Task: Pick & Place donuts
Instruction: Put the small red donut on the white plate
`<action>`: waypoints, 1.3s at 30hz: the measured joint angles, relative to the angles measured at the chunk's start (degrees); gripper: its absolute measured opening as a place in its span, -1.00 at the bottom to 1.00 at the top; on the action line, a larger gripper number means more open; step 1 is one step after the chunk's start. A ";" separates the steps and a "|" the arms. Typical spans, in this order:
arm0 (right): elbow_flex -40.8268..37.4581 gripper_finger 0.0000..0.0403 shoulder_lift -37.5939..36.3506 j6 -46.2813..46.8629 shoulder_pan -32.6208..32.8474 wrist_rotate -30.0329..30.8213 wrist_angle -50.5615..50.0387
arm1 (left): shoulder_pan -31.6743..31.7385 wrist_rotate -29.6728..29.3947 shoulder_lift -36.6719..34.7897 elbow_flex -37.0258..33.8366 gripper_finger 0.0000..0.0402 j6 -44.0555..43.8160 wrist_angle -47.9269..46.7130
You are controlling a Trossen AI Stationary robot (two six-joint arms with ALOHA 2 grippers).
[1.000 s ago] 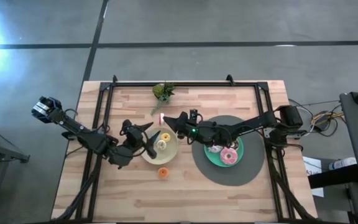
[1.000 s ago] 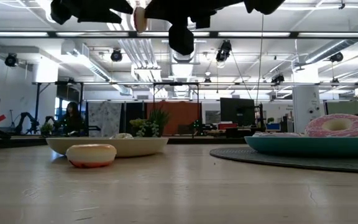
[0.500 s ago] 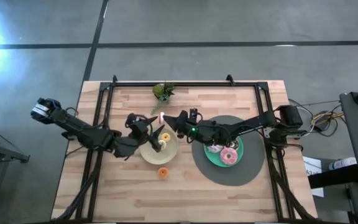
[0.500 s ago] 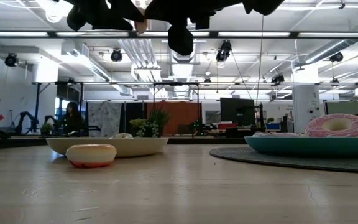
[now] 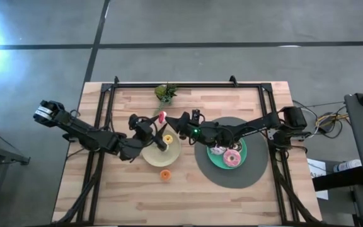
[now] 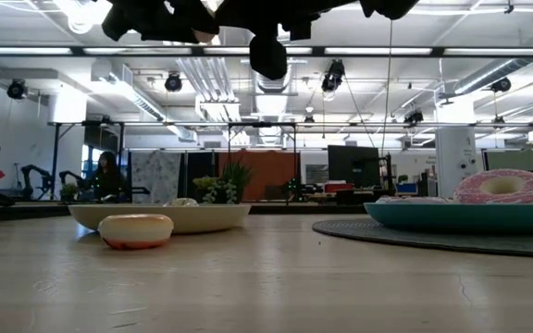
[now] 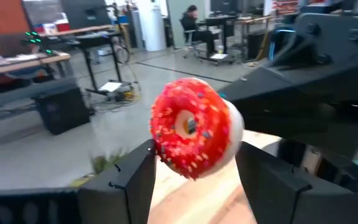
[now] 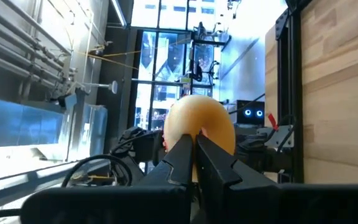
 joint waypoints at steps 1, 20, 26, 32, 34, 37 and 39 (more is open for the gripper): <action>0.00 -0.96 0.00 -0.03 0.00 0.00 -0.13 | 0.00 -0.31 0.00 0.15 -0.06 0.73 0.00; -0.02 -0.96 0.00 0.45 -0.68 0.02 -1.13 | 0.00 -1.76 0.17 -0.17 -0.25 1.07 -1.07; -0.02 -0.96 0.00 -0.14 -0.76 0.04 -1.20 | -0.02 -2.90 1.08 -0.22 -0.26 0.04 -1.53; -0.02 -0.96 0.00 -0.42 -0.81 0.07 -1.20 | 0.13 -4.77 1.09 -0.22 -0.26 -0.45 -1.76; -0.02 -0.96 0.00 -0.44 -0.81 0.14 -1.26 | 0.18 -5.05 1.09 -0.24 -0.26 -0.47 -2.45; -0.02 -0.96 0.01 -0.44 -0.81 0.27 -1.51 | 0.18 -5.05 1.09 -0.24 -0.26 -0.70 -3.00; -0.02 -0.96 0.02 -0.44 -0.81 0.28 -1.61 | 0.18 -4.19 1.09 -0.24 -0.26 -0.63 -2.95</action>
